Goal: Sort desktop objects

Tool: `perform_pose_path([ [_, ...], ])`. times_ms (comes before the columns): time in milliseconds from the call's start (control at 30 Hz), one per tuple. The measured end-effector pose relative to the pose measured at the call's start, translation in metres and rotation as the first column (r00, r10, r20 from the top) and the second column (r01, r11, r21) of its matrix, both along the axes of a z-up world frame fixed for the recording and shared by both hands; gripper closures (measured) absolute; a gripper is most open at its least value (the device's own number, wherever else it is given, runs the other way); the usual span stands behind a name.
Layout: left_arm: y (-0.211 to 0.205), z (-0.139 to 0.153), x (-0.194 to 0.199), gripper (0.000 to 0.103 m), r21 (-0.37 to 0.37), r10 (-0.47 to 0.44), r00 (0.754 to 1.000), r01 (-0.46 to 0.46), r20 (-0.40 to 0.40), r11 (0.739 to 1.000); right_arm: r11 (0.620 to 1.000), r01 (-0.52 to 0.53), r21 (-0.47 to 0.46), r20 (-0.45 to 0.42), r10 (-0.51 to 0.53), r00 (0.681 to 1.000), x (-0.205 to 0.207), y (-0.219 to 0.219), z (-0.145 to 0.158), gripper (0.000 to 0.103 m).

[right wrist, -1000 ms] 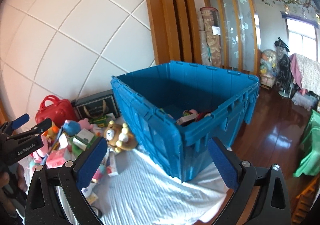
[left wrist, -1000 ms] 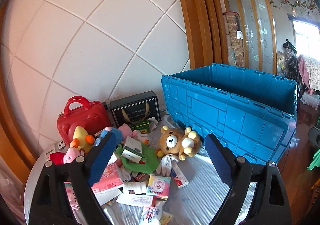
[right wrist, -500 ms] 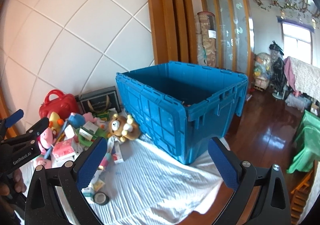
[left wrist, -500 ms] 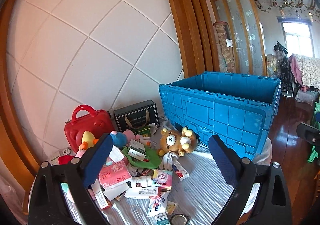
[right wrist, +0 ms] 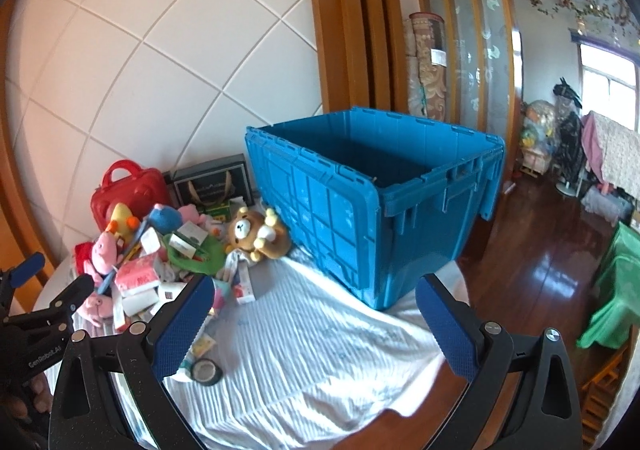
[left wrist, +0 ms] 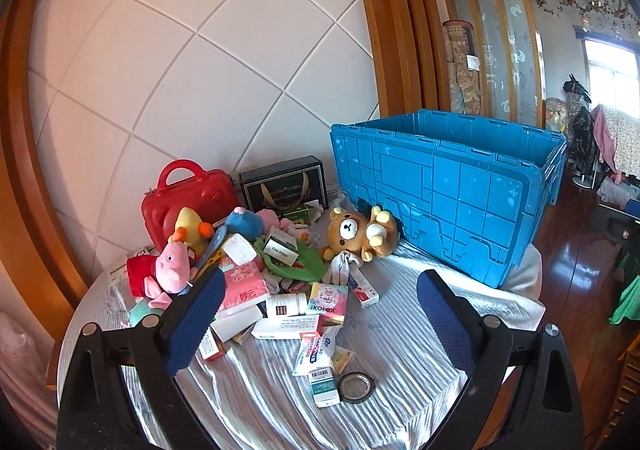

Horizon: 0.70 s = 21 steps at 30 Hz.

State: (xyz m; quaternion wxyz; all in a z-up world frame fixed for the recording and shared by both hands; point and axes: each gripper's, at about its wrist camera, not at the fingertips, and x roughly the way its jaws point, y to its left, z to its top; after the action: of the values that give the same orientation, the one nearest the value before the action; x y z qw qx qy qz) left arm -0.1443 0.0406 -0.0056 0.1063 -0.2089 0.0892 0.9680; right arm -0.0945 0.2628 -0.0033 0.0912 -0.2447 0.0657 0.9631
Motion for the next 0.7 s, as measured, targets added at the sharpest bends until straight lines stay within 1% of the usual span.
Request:
perform_pose_path([
  [200,-0.0028,-0.0022,-0.0013,0.005,0.004,0.003,1.0,-0.003,0.02,1.0,1.0,-0.004,0.001,0.007,0.004,1.0,0.0009,-0.0012,-0.002,0.001],
  [533,-0.0026,-0.0027,-0.0031,0.005,0.003,-0.012,1.0,0.012,0.029,1.0,1.0,-0.016,-0.003,0.019,0.017,1.0,0.0003,-0.0026,-0.0031,0.001],
  [633,-0.007,0.0005,-0.0017,0.005,0.031,-0.014,1.0,0.013,0.015,0.999,1.0,-0.023,-0.007,0.021,0.024,0.999,-0.0016,-0.0038,-0.0034,0.001],
  [700,-0.0086,0.0026,-0.002,0.005,0.031,-0.008,1.0,0.008,0.007,0.999,1.0,-0.024,-0.009,0.019,0.024,1.0,-0.0021,-0.0043,-0.0025,0.001],
])
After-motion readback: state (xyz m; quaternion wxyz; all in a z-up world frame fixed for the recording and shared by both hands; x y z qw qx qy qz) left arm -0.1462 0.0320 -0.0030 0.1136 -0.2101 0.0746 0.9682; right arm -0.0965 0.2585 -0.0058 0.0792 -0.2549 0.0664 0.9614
